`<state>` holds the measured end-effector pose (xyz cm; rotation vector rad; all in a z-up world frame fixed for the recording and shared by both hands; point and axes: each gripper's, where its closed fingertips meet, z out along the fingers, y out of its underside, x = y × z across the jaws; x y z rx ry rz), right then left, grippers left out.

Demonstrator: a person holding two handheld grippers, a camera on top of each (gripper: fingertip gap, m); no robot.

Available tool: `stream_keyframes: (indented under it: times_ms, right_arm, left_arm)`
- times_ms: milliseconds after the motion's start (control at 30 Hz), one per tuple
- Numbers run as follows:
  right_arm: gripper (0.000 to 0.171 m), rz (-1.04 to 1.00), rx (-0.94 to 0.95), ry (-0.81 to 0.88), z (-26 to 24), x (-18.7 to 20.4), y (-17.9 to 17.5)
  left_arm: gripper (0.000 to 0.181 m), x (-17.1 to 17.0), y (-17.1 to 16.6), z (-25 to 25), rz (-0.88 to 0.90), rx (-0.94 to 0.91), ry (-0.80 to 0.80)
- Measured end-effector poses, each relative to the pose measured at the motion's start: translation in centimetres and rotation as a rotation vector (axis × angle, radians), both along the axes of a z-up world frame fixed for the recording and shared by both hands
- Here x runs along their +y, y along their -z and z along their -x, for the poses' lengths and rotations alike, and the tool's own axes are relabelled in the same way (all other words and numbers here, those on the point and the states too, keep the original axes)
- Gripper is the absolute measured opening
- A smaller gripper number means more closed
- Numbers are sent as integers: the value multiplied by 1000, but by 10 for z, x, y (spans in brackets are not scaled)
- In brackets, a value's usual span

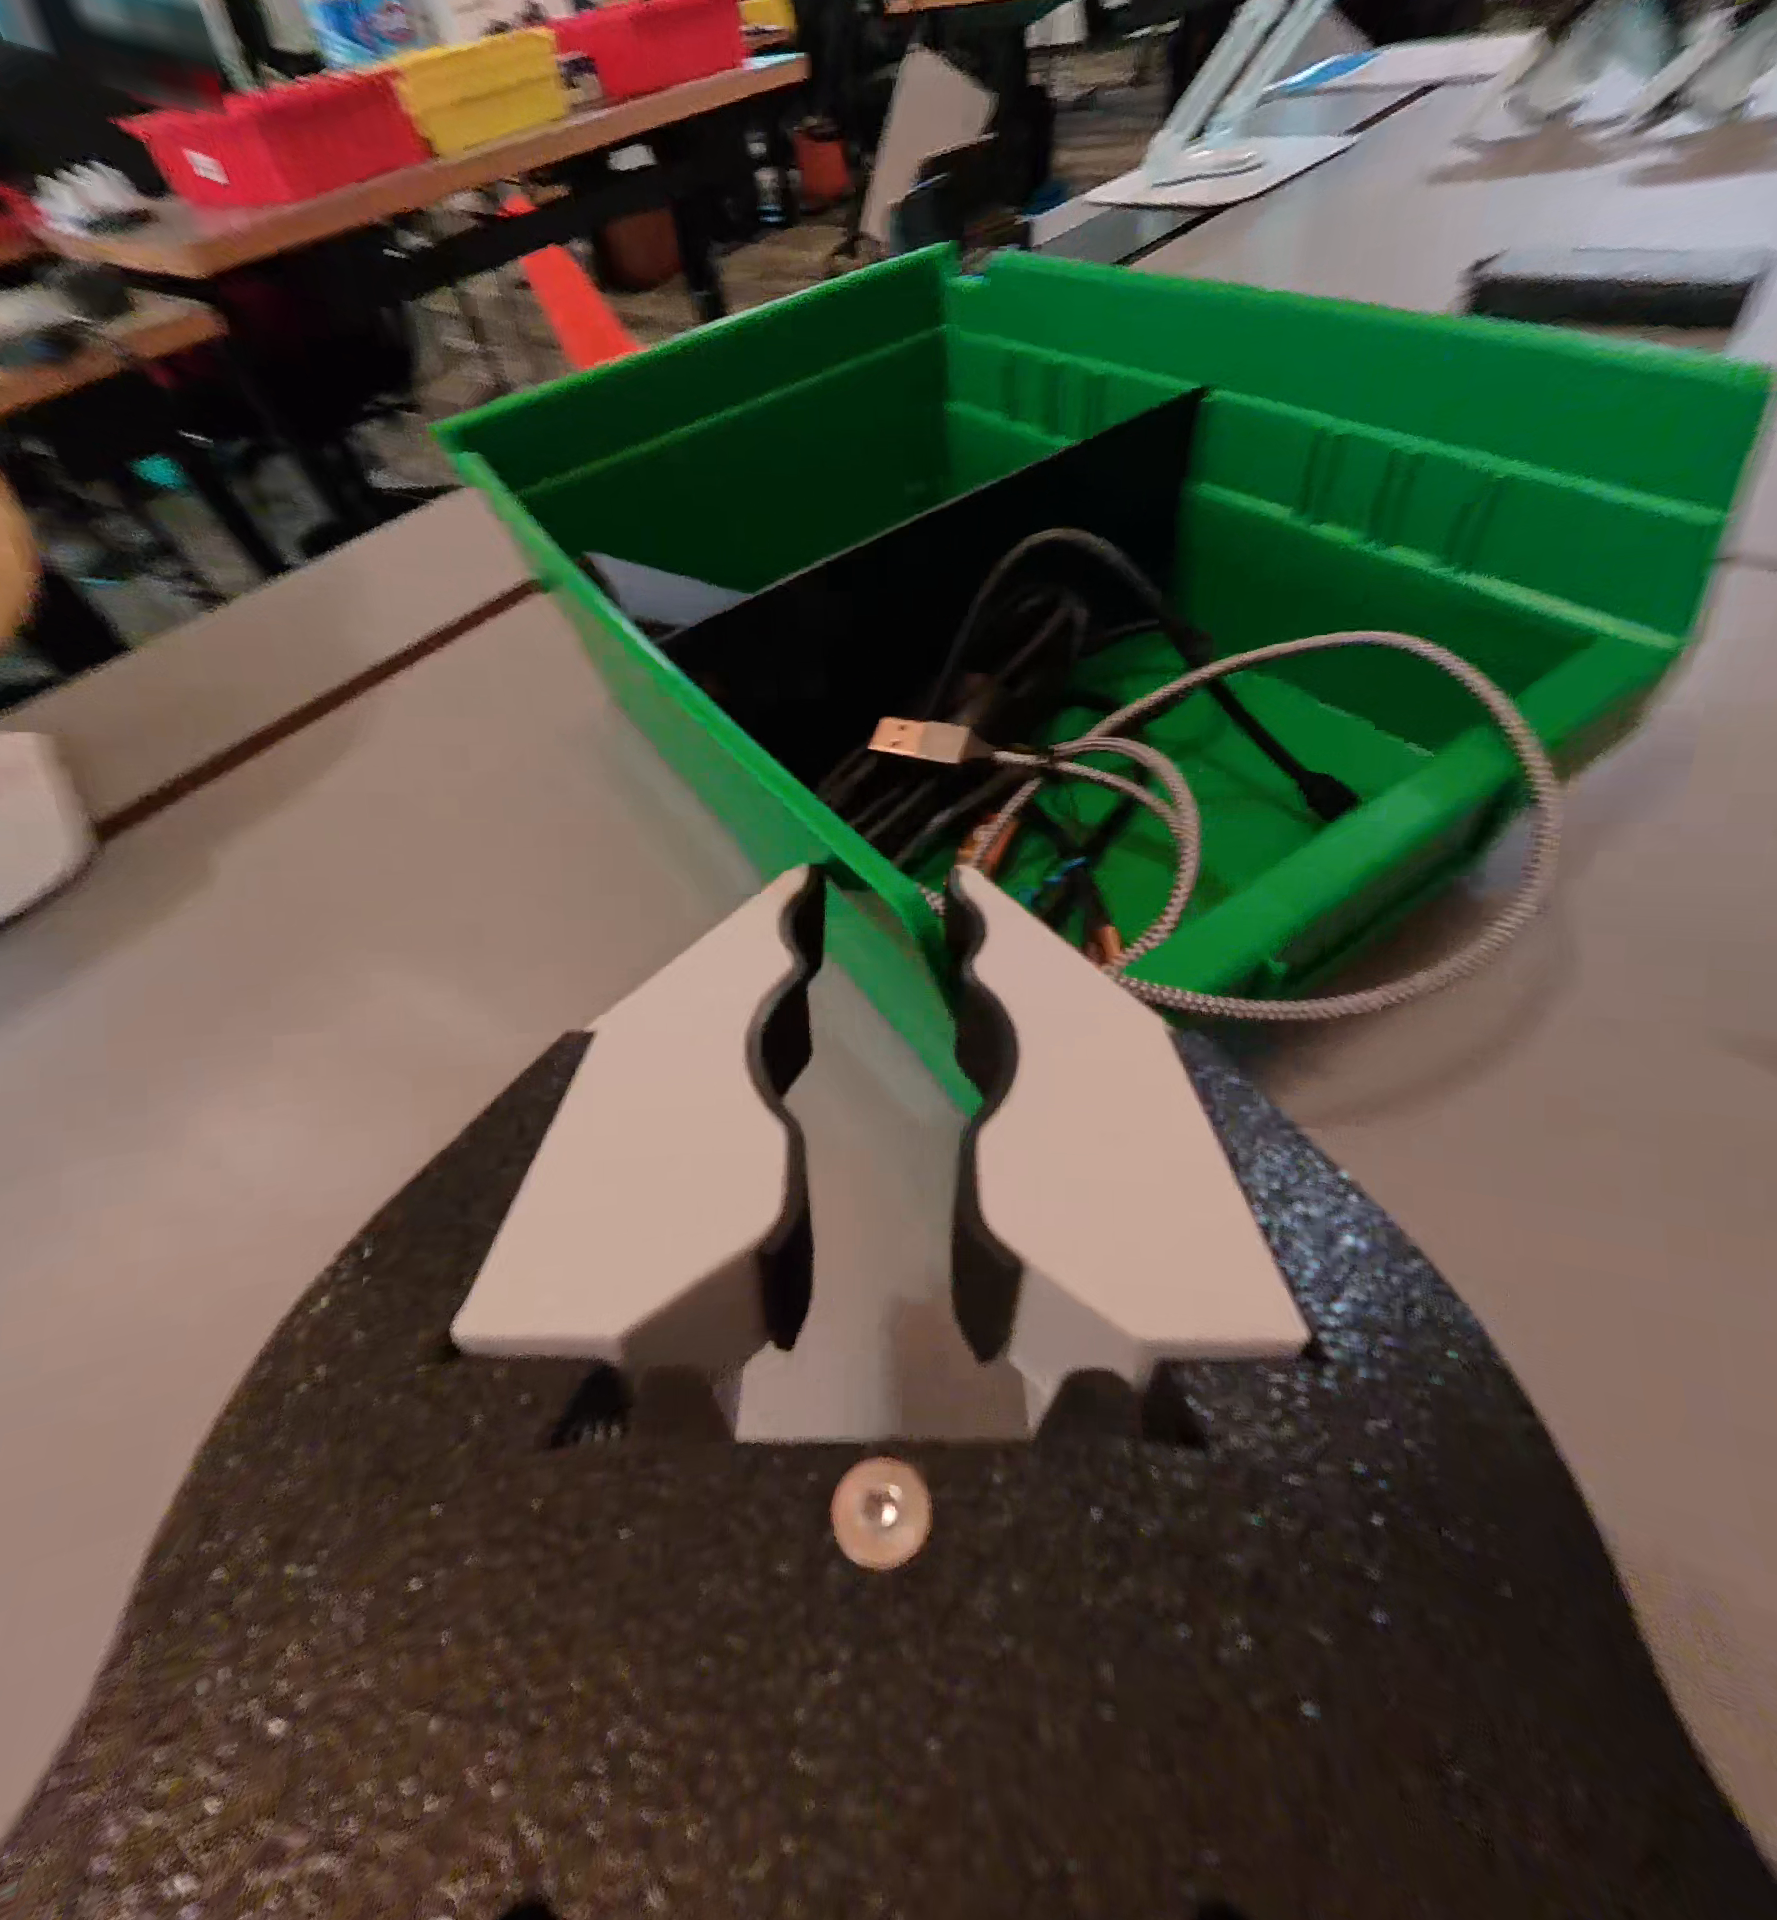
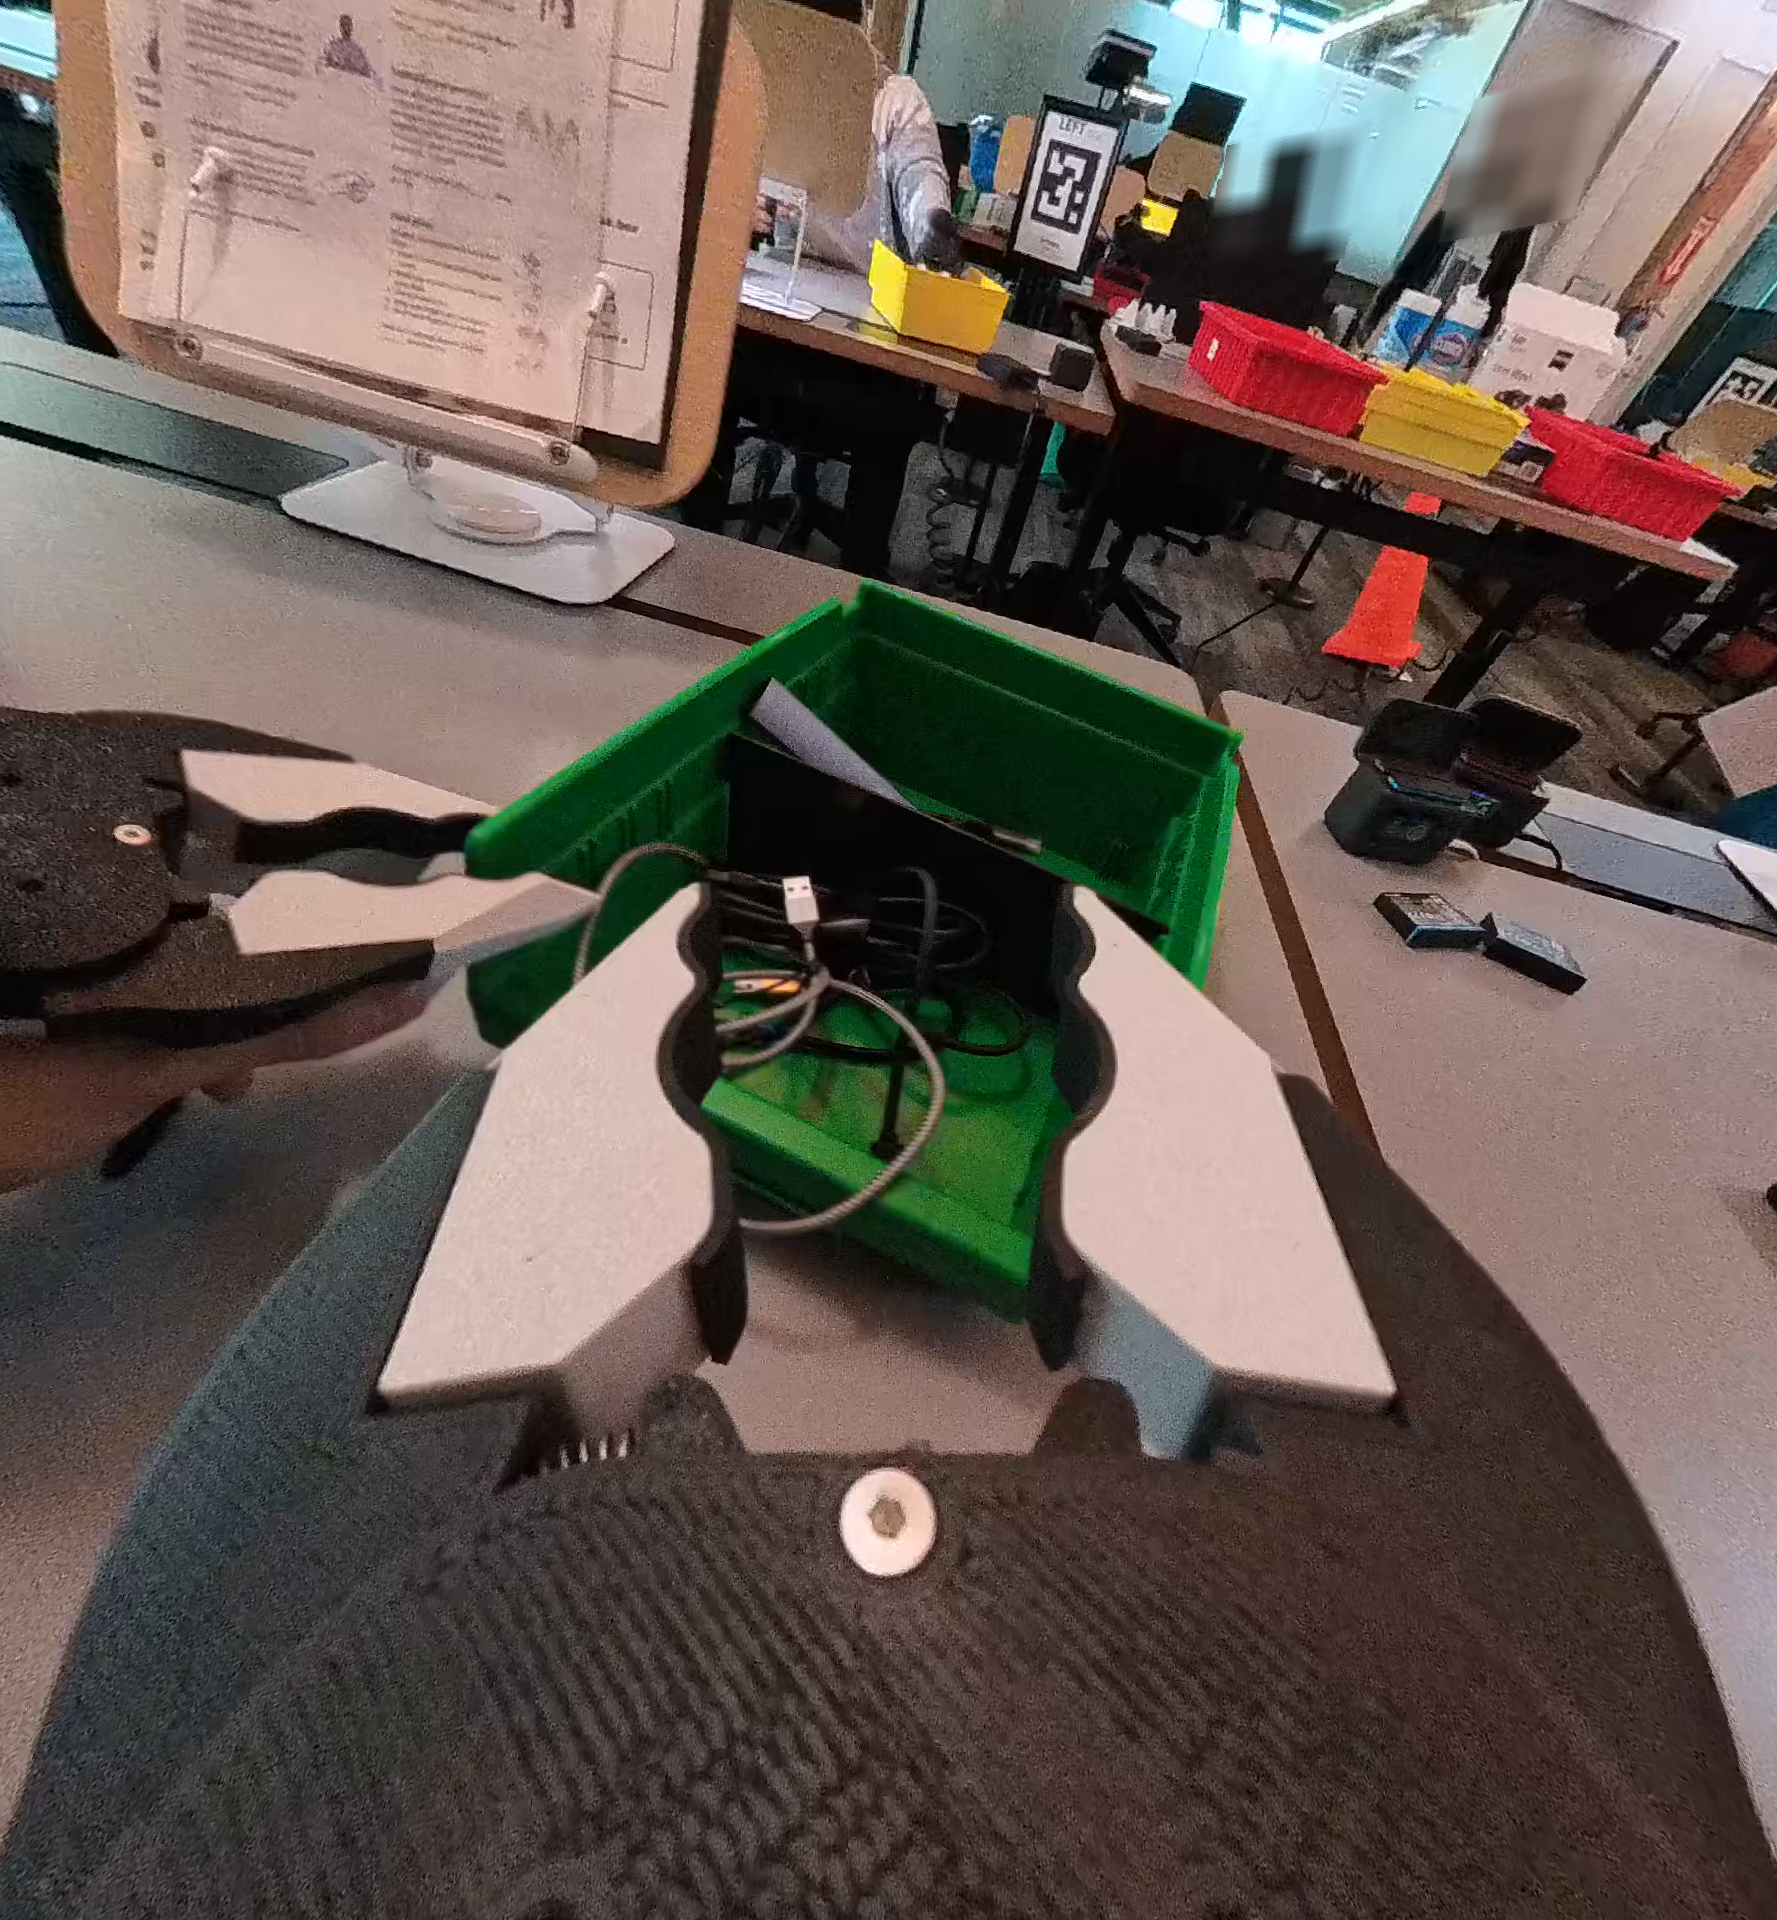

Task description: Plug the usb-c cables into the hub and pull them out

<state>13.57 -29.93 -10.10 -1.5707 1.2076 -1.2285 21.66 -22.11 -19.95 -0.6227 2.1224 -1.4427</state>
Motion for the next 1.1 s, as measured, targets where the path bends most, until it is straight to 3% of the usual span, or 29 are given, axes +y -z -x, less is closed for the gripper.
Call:
stream_keyframes:
  times_ms: [200,333,500,567,667,833,900,1100]
  right_arm:
    - [63,33,2,-48,-4,19,-2]
    - [68,-12,-23,-161,-9,59,-9]
    - [104,-226,-125,-421,-18,169,-34]
    - [111,-329,-141,-534,-25,226,-44]
    - [113,-432,-20,-672,-53,307,-51]
    - [114,-593,257,-645,-141,414,-48]
    - [103,-615,404,-660,-166,457,-33]
    - [109,-456,697,-326,-239,486,47]
  left_arm:
    - [5,92,-2,-20,-53,-120,-118]
    - [4,173,-2,-10,-32,-98,-127]
    - [5,276,-2,23,-36,-123,-206]
    - [6,312,-3,34,-35,-150,-261]
    - [7,353,-4,40,-48,-178,-340]
    - [5,385,-3,34,2,-117,-410]
    - [6,388,-3,34,-6,-123,-409]
    - [7,391,-3,38,-59,-178,-412]
